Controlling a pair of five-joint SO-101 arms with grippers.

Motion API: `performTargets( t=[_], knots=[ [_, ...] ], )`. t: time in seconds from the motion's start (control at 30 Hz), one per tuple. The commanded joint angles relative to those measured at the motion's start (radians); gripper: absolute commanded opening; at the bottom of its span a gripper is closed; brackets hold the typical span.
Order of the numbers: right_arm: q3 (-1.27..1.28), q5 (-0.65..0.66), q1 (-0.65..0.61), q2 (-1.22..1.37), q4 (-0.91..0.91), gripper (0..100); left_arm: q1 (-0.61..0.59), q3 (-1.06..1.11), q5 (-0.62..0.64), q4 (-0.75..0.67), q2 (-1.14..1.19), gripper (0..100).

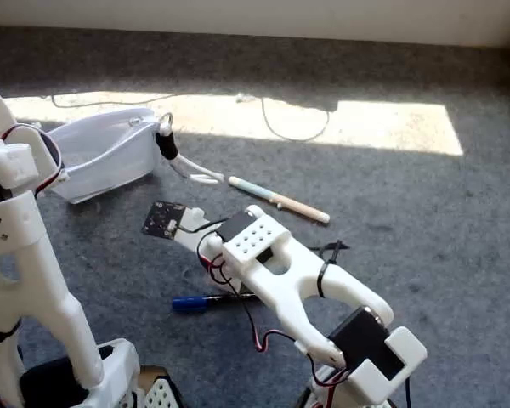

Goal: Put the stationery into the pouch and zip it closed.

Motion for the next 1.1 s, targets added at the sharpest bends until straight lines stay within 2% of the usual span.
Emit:
performTargets(
  t=[0.0,0.23,0.43,0.7,0.87,1.07],
  knots=[
    [-0.056,-0.014,-0.015,-0.004,-0.071,17.3,-0.010,-0.033,0.011,-0.006,-0.010,1],
    [-0.054,-0.014,-0.016,0.005,-0.145,17.3,-0.010,-0.031,0.011,-0.006,-0.010,1],
    [-0.062,-0.014,-0.016,0.133,-0.143,17.2,-0.010,-0.031,0.011,-0.006,-0.010,1],
    [-0.064,-0.012,-0.018,0.156,-0.139,5.3,-0.010,-0.031,0.011,-0.006,-0.010,1],
    [-0.061,-0.012,-0.018,0.140,-0.137,2.9,-0.010,-0.031,0.011,-0.006,-0.010,1],
    [-0.045,-0.012,-0.019,-0.007,-0.134,2.9,-0.005,-0.031,0.011,-0.005,-0.010,1]
  ],
)
